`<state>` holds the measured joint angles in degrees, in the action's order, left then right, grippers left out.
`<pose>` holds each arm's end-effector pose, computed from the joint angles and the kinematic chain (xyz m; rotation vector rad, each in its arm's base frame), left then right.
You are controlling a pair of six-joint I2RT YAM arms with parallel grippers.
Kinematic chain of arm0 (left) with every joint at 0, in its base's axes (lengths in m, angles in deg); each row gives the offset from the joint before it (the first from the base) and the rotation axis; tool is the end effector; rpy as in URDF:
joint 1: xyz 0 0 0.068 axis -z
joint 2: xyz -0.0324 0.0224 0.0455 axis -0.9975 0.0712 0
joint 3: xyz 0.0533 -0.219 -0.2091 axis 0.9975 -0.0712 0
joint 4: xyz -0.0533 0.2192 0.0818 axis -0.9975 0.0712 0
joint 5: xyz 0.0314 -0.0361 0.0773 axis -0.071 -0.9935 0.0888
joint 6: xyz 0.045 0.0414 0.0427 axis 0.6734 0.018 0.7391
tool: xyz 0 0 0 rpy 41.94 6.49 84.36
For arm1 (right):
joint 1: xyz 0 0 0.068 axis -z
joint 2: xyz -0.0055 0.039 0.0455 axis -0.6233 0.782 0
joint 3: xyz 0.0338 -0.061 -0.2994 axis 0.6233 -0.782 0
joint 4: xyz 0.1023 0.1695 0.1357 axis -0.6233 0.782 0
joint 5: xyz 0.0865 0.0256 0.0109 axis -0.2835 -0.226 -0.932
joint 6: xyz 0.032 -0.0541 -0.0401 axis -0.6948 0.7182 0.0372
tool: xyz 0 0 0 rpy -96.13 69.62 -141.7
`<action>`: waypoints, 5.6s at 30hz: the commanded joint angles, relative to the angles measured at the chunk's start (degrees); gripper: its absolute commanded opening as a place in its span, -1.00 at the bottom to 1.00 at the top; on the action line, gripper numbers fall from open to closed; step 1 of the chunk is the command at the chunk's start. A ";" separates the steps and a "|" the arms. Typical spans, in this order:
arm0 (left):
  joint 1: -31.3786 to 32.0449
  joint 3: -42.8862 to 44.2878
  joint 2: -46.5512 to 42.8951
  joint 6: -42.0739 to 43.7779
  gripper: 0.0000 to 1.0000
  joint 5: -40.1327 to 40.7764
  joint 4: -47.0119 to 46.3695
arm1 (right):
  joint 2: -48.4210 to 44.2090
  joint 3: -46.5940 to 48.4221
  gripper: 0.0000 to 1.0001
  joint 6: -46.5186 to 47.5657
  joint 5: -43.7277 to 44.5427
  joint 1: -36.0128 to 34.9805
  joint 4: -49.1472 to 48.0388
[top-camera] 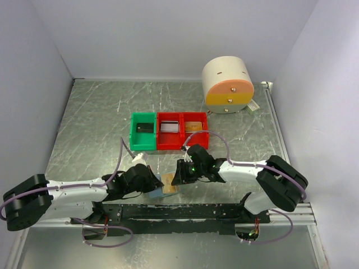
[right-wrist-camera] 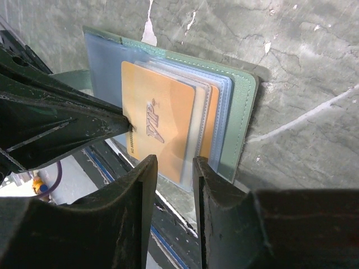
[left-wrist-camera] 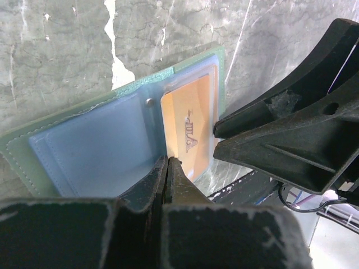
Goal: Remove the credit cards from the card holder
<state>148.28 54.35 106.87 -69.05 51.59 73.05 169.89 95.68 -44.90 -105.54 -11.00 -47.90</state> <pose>0.0931 -0.1554 0.1704 -0.2848 2.4728 -0.9679 0.1442 0.2045 0.1710 -0.2862 2.6820 1.1147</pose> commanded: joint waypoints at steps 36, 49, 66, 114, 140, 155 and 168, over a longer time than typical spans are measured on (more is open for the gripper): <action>0.12 -3.61 -2.51 -0.71 -0.27 0.96 -4.08 | 4.67 -0.18 -0.28 0.43 -1.41 -0.57 -1.01; 0.05 -8.05 -1.01 -3.84 -0.08 1.66 -10.92 | 4.68 -1.88 -0.29 -0.96 -0.99 -0.55 -2.59; -1.06 -9.28 6.18 -3.22 -0.36 -1.77 -21.23 | 5.19 -2.27 -0.28 -0.98 -1.43 -0.55 -3.39; -1.11 -6.67 -9.41 -1.56 -0.65 1.34 -1.60 | 7.35 3.59 -0.26 1.14 -1.05 -1.19 0.59; -1.11 -6.93 -16.06 -0.72 -0.74 0.87 5.47 | 8.03 3.00 -0.26 0.14 -1.50 -1.23 -0.72; -1.10 -6.14 -6.25 0.97 -0.86 -1.17 -5.89 | -0.44 6.98 -0.26 2.24 -2.92 -1.28 2.68; -1.02 -4.05 1.40 1.97 -0.86 -3.01 -11.88 | 2.86 2.95 -0.25 0.25 -3.11 -1.33 -1.46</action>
<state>147.30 49.06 107.30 -68.99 49.36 61.53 170.83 99.46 -44.27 -109.19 -12.14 -48.38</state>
